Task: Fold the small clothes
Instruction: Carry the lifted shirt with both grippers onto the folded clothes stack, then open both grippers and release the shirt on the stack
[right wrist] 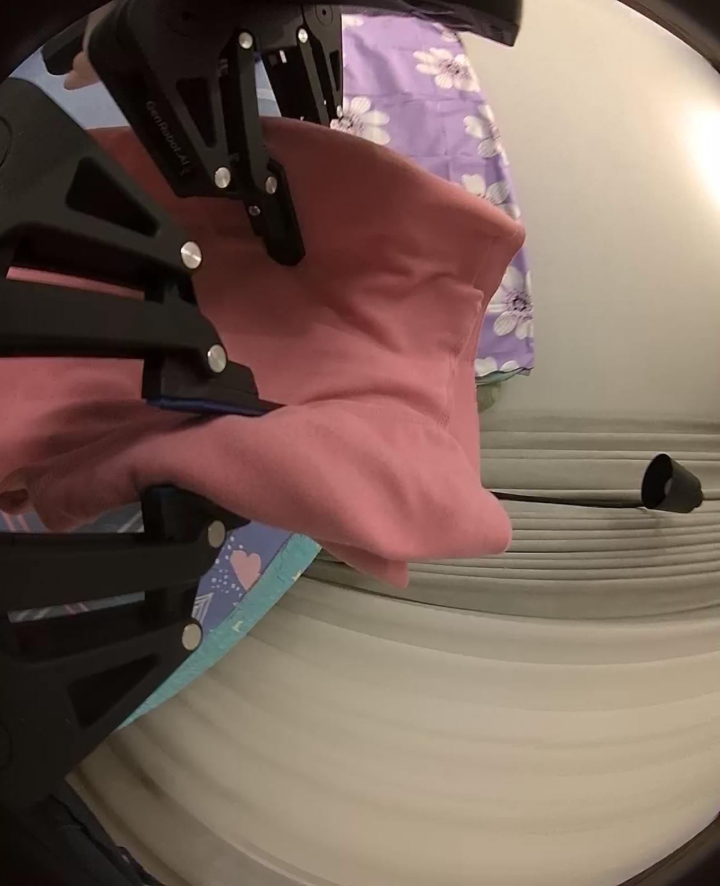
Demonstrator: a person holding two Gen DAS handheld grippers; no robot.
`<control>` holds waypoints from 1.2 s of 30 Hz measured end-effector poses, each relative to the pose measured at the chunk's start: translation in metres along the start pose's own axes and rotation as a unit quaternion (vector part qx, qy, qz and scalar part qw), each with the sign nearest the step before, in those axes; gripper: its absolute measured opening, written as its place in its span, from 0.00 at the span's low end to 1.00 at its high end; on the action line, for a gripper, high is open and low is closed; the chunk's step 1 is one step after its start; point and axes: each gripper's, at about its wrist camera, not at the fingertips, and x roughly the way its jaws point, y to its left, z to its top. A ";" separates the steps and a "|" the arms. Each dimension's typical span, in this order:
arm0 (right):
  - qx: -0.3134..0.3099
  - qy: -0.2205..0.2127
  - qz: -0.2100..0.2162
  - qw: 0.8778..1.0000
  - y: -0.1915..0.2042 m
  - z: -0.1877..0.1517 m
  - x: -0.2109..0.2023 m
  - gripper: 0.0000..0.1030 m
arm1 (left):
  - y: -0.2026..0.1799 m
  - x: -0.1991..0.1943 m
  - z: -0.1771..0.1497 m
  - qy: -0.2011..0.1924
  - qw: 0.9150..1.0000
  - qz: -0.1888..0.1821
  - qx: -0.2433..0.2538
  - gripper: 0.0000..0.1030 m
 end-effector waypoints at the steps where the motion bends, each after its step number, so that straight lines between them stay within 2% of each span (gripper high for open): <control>1: -0.004 0.005 -0.003 1.000 0.002 0.000 0.009 0.18 | 0.003 0.008 0.000 0.004 1.000 0.004 -0.003 0.24; 3: -0.008 0.019 -0.010 1.000 0.007 0.000 0.029 0.18 | 0.009 0.026 0.000 0.017 1.000 0.013 -0.005 0.27; 5: -0.008 0.029 -0.015 0.999 0.009 0.001 0.049 0.18 | 0.014 0.044 -0.002 0.024 0.999 0.041 -0.006 0.36; 6: -0.007 0.028 -0.011 1.000 0.009 -0.002 0.064 0.22 | 0.018 0.054 -0.005 0.026 0.997 0.076 -0.005 0.49; 7: -0.007 0.029 -0.013 0.999 0.009 -0.006 0.075 0.36 | 0.021 0.060 -0.011 0.026 0.994 0.109 -0.004 0.56; 8: -0.008 0.042 -0.025 0.999 0.007 -0.013 0.089 0.42 | 0.025 0.066 -0.019 0.029 0.991 0.134 -0.005 0.57; 9: -0.005 0.080 -0.048 0.996 0.002 -0.026 0.110 0.44 | 0.030 0.072 -0.028 0.041 0.989 0.144 -0.012 0.57; 10: 0.005 0.116 -0.058 0.992 -0.004 -0.042 0.127 0.37 | 0.036 0.079 -0.043 0.059 0.989 0.133 -0.023 0.57; 13: 0.033 0.167 -0.062 0.983 -0.019 -0.092 0.155 0.35 | 0.033 0.091 -0.082 0.087 0.993 0.080 -0.015 0.57; 15: 0.050 0.144 -0.062 0.986 -0.025 -0.116 0.153 0.35 | 0.023 0.105 -0.109 0.122 0.990 0.069 0.018 0.57; 16: 0.056 0.137 -0.060 0.987 -0.026 -0.121 0.150 0.35 | 0.016 0.111 -0.124 0.129 0.989 0.069 0.037 0.57; 18: 0.035 0.143 -0.074 0.986 -0.016 -0.122 0.149 0.35 | 0.009 0.110 -0.140 0.114 0.989 0.081 0.045 0.53; 19: 0.017 0.148 -0.085 0.985 -0.010 -0.121 0.152 0.35 | 0.007 0.111 -0.143 0.115 0.990 0.078 0.033 0.46; 22: -0.014 0.162 -0.106 0.981 -0.004 -0.119 0.161 0.34 | 0.002 0.113 -0.144 0.120 0.988 0.087 0.032 0.42; 25: -0.005 0.171 -0.099 0.980 -0.011 -0.118 0.163 0.33 | -0.004 0.114 -0.145 0.125 0.987 0.096 0.040 0.40; 29: 0.010 0.175 -0.086 0.981 -0.019 -0.118 0.167 0.33 | 0.001 0.113 -0.147 0.122 0.988 0.091 0.019 0.41; 30: 0.008 0.172 -0.090 0.981 -0.018 -0.118 0.166 0.36 | 0.004 0.110 -0.147 0.119 0.989 0.088 0.010 0.43; 33: -0.014 0.149 -0.116 0.982 -0.008 -0.116 0.156 0.35 | 0.015 0.104 -0.145 0.127 0.987 0.096 -0.017 0.63; 36: -0.002 0.122 -0.115 0.986 -0.008 -0.113 0.129 0.44 | 0.024 0.082 -0.143 0.116 0.990 0.075 -0.034 0.66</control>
